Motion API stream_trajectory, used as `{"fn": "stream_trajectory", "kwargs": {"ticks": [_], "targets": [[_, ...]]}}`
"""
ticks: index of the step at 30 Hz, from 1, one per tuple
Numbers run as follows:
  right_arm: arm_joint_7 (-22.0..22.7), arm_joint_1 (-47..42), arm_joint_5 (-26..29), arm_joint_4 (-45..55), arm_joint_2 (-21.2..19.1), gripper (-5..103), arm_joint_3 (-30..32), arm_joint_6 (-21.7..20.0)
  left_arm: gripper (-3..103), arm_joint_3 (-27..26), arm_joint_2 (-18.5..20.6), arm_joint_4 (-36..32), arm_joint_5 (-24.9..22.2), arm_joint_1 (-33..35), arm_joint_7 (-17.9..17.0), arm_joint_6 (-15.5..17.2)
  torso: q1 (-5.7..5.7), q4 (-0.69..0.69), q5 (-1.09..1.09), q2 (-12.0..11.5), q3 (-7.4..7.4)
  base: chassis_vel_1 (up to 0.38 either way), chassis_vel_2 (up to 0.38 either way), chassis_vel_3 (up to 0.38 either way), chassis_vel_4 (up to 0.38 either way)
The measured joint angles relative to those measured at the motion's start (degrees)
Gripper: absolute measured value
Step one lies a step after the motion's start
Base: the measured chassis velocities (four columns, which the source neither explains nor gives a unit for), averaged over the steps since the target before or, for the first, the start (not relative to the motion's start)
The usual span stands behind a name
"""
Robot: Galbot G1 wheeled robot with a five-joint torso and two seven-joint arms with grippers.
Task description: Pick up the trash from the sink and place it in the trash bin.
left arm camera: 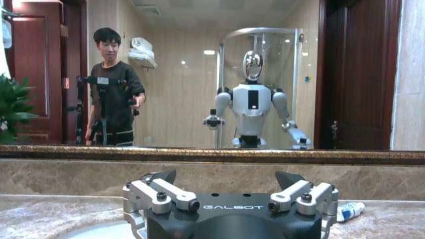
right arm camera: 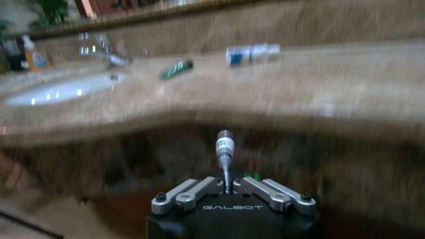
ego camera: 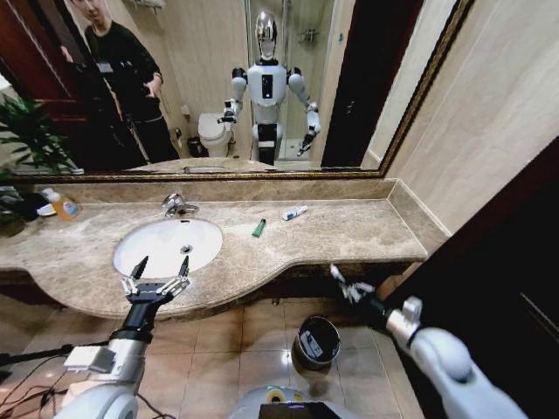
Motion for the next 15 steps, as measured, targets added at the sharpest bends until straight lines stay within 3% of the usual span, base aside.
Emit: {"fn": "stream_trajectory", "kwargs": {"ticks": [5,15], "targets": [[0.14,0.08,-6.96,-7.04,5.55,2,-3.17,4.68,100,0.00,0.00,0.00,0.00,0.00,0.00,0.00,0.00,0.00,0.02,0.00,0.01,0.000,0.000,0.000,0.000],[5.36,8.25,-13.58,-20.84,11.97,2,-6.37,7.33,100,0.00,0.00,0.00,0.00,0.00,0.00,0.00,0.01,0.01,0.01,-0.01,0.01,0.000,0.000,0.000,0.000]]}}
